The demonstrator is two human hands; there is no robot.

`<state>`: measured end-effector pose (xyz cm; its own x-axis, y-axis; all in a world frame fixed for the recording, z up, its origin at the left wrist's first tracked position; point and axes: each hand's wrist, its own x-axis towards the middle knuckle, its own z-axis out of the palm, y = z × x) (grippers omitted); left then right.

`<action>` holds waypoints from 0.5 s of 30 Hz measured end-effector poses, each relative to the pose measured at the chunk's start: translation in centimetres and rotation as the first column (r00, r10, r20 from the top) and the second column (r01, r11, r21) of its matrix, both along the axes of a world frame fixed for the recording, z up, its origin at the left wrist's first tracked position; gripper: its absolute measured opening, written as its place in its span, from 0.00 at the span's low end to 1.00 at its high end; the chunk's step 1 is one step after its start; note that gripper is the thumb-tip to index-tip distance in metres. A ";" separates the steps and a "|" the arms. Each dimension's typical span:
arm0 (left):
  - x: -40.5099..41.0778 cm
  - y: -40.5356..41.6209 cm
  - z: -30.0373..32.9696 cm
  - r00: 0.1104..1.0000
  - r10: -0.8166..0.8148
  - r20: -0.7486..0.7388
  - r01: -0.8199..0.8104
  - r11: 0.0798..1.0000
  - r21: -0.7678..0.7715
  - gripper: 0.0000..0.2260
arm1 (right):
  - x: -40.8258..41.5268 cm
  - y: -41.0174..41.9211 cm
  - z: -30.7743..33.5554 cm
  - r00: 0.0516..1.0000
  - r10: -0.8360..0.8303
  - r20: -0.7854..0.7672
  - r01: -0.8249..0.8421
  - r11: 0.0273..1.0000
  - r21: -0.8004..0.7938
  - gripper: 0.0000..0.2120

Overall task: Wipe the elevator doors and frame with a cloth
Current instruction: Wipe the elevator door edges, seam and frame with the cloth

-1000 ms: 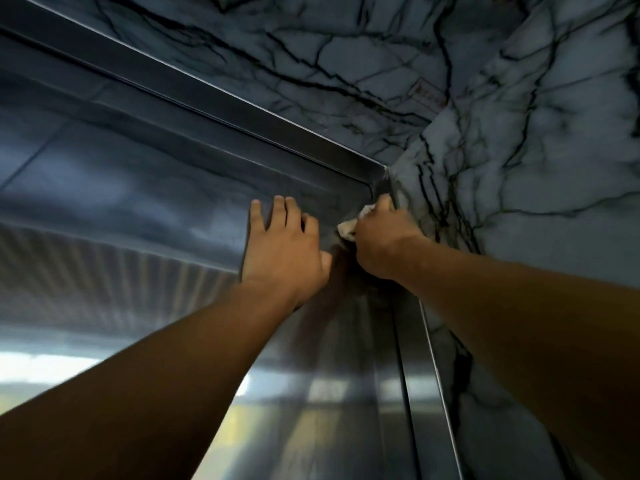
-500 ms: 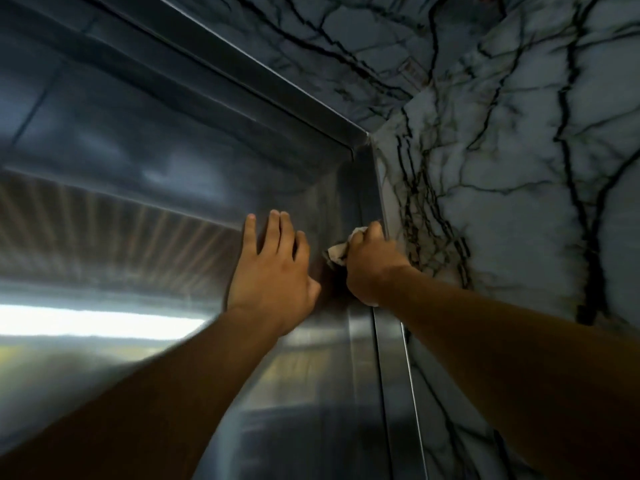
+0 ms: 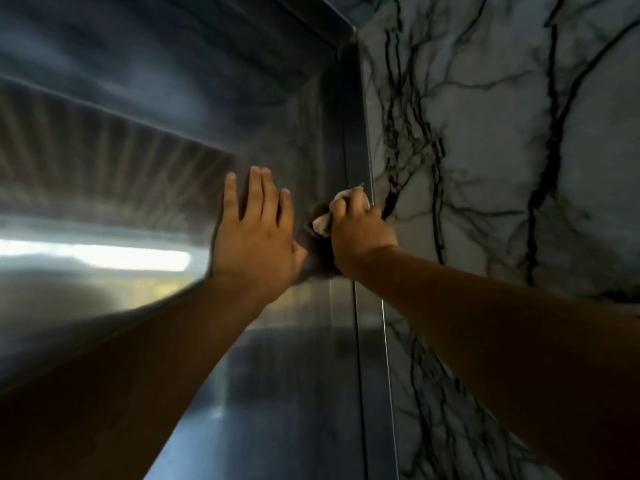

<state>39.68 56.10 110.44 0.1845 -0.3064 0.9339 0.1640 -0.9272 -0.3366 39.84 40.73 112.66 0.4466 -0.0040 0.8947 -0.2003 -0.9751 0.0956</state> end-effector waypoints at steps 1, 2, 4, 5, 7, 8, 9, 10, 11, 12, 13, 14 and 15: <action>-0.1 -0.3 -0.4 1.000 0.006 -0.013 -0.006 1.000 -0.009 0.36 | 0.1 -0.1 -0.5 1.000 -0.004 0.003 0.004 1.000 -0.002 0.29; -0.2 -0.6 -0.9 0.999 0.022 -0.028 -0.022 1.000 -0.017 0.36 | 0.2 -0.2 -1.2 1.000 -0.009 0.004 0.009 1.000 -0.011 0.29; -0.6 -1.4 -1.8 0.998 0.037 -0.058 -0.039 0.999 -0.034 0.37 | 0.4 -0.4 -2.4 1.000 -0.011 0.000 0.011 1.000 -0.025 0.28; -0.9 -1.9 -2.3 0.997 0.032 -0.073 -0.035 0.998 -0.043 0.36 | 0.3 -0.4 -3.0 1.000 -0.006 -0.007 0.006 1.000 -0.025 0.28; -1.4 -2.7 -4.0 0.993 -0.004 -0.117 -0.002 0.999 -0.053 0.35 | 0.1 -0.5 -4.6 1.000 0.011 -0.019 -0.011 1.000 -0.021 0.27; -1.5 -3.0 -5.2 0.990 -0.013 -0.138 0.006 0.999 -0.049 0.34 | 0.0 -0.6 -5.7 1.000 0.009 -0.024 -0.009 0.999 -0.032 0.26; -1.7 -3.1 -6.6 0.989 -0.021 -0.149 0.015 0.999 -0.045 0.34 | -0.1 -0.6 -7.0 1.000 0.001 -0.028 -0.002 0.999 -0.052 0.26; -1.8 -3.1 -8.2 0.988 -0.026 -0.152 0.020 0.999 -0.040 0.34 | -0.1 -0.7 -8.4 0.999 0.003 -0.033 -0.005 0.998 -0.066 0.26; -1.9 -3.0 -9.9 0.988 -0.023 -0.154 0.018 0.999 -0.034 0.34 | -0.1 -0.8 -10.0 0.999 0.016 -0.038 -0.018 0.998 -0.065 0.27; -1.9 -2.9 -11.5 0.988 -0.015 -0.156 0.013 1.000 -0.017 0.35 | -0.2 -0.9 -11.7 0.999 0.026 -0.040 -0.028 0.998 -0.064 0.28; -1.8 -2.7 -13.0 0.988 -0.002 -0.154 0.004 1.000 0.011 0.36 | -0.2 -0.9 -13.2 0.999 0.023 -0.038 -0.025 0.997 -0.070 0.29; -1.9 -2.5 -14.9 0.989 0.012 -0.148 -0.007 0.999 0.039 0.36 | -0.2 -1.0 -15.2 1.000 0.008 -0.025 -0.010 0.996 -0.092 0.31; -1.8 -2.2 -15.9 0.990 0.021 -0.138 -0.014 0.998 0.053 0.36 | 0.0 -1.0 -16.3 1.000 -0.018 -0.009 0.017 0.992 -0.122 0.31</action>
